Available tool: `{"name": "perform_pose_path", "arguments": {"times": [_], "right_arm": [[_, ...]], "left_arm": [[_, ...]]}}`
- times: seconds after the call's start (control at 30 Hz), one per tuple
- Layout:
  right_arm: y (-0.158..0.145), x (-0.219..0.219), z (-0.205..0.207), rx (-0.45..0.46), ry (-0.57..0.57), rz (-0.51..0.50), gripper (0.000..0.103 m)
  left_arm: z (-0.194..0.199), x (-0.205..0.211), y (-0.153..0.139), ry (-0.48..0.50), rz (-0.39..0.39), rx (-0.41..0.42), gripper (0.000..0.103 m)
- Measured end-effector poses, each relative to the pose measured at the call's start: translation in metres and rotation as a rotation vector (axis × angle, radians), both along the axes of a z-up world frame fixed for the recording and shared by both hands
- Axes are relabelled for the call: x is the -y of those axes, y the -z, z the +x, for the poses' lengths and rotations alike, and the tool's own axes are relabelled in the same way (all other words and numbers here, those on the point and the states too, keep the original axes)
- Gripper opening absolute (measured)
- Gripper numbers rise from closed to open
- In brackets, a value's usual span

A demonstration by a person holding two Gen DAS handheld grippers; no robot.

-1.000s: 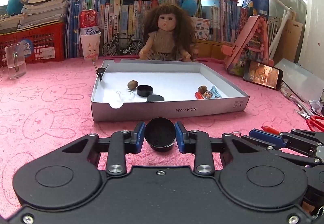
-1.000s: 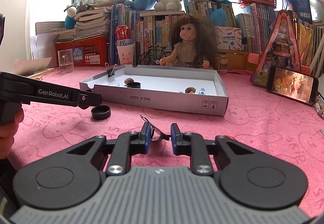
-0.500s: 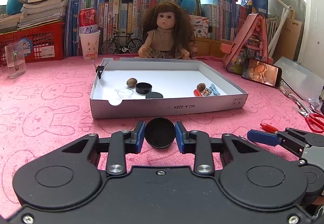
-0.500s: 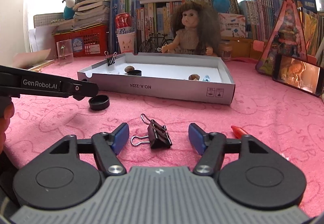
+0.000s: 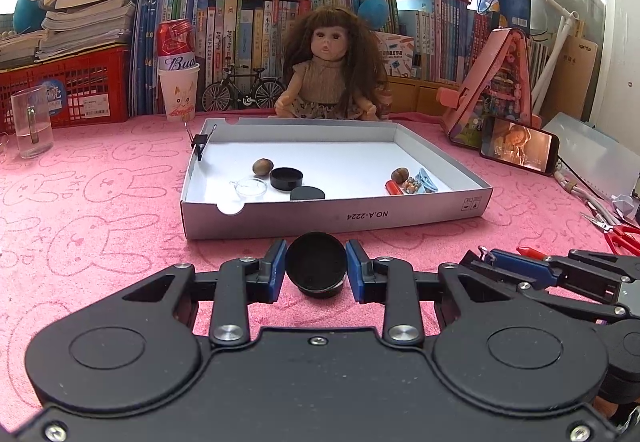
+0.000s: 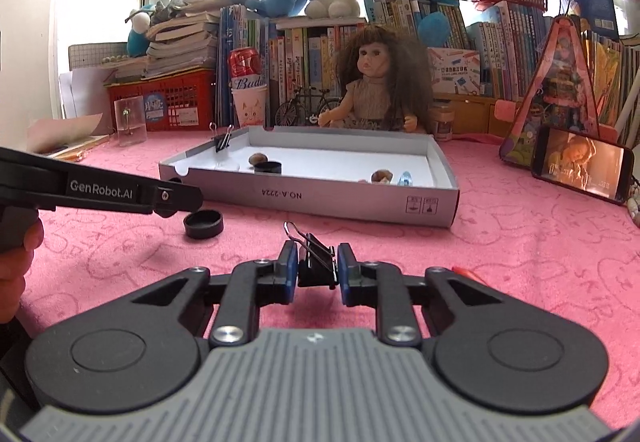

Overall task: Organize rigid objects
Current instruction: 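Grasp the black binder clip with the right tool while the left tool holds the lid, then carry the lid and binder clip into the white tray and open both tools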

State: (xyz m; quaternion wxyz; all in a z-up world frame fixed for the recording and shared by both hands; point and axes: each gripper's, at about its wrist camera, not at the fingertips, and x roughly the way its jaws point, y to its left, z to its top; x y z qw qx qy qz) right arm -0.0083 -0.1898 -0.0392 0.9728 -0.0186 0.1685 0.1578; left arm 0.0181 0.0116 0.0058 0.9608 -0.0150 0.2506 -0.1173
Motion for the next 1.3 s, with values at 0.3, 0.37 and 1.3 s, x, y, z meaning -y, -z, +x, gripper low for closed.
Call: {"name": "perform_pose_path", "arguments": {"times": [0.3,0.37,1.3], "right_arm": [[-0.023,0.003,0.027,0.032,0.038,0.022,0.025],[-0.028,0.006,0.037,0.026,0.052,0.035,0.025],[-0.045,0.040,0.229,-0.324,0.150,0.190,0.025]], "left_arm": [[0.025,-0.001,-0.017,-0.016,0.007,0.026,0.030],[0.036,-0.004,-0.021,-0.025,0.002,0.030,0.030],[0.264,-0.013,-0.014,-0.113,-0.014,-0.296,0.030]]}}
